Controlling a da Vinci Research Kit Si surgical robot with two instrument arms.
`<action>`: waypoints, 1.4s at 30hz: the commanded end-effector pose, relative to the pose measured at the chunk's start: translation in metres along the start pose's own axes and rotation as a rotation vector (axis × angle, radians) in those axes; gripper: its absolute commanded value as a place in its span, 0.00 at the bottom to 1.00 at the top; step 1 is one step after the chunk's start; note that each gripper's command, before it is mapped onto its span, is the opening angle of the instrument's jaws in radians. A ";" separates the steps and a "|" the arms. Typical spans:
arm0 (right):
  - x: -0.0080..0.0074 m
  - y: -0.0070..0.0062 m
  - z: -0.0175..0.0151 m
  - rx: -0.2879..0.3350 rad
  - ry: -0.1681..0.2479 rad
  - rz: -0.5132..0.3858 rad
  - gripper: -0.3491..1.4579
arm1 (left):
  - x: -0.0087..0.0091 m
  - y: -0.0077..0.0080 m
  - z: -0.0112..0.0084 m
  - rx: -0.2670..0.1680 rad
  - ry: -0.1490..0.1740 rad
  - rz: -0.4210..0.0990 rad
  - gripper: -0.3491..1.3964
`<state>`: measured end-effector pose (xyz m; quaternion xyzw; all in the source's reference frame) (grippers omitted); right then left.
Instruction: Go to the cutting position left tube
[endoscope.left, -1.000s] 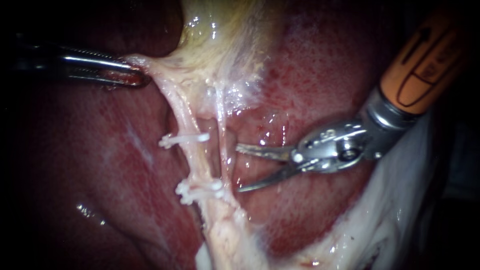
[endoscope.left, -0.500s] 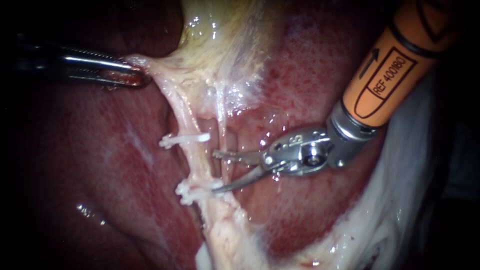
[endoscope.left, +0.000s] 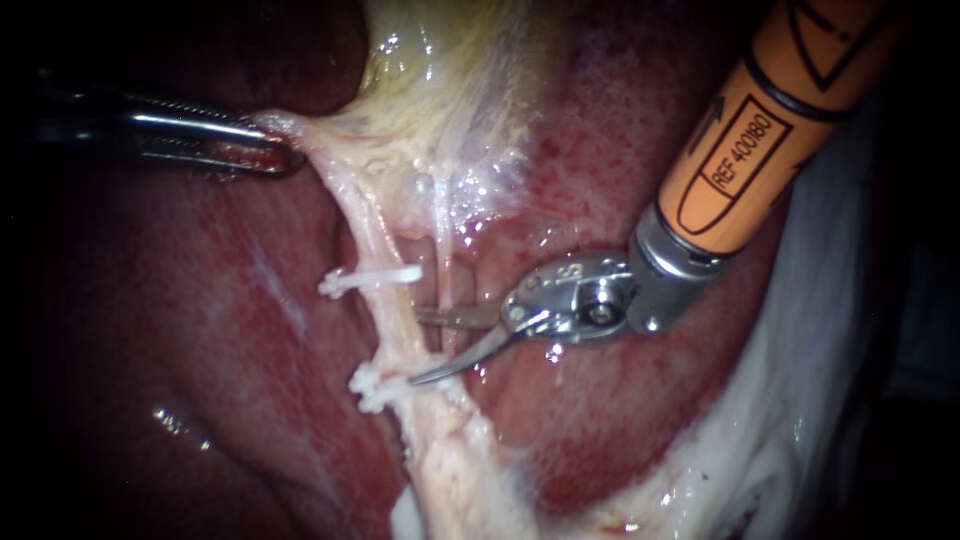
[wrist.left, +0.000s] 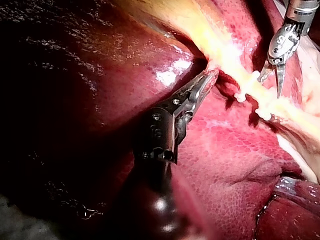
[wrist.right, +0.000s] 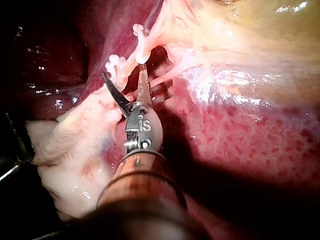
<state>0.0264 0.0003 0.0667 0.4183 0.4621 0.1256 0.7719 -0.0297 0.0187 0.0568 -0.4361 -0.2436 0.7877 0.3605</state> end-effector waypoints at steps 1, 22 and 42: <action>0.0003 0.0000 0.0002 0.006 0.007 0.002 1.00 | 0.0000 0.0000 0.0000 0.000 0.000 0.000 0.00; 0.0059 0.0003 0.0046 0.063 0.108 0.057 0.98 | 0.0000 0.0000 0.0001 0.000 0.000 0.000 0.00; 0.0081 -0.0022 0.0038 0.125 0.139 0.093 0.97 | 0.0000 0.0000 0.0001 0.000 0.000 0.000 0.00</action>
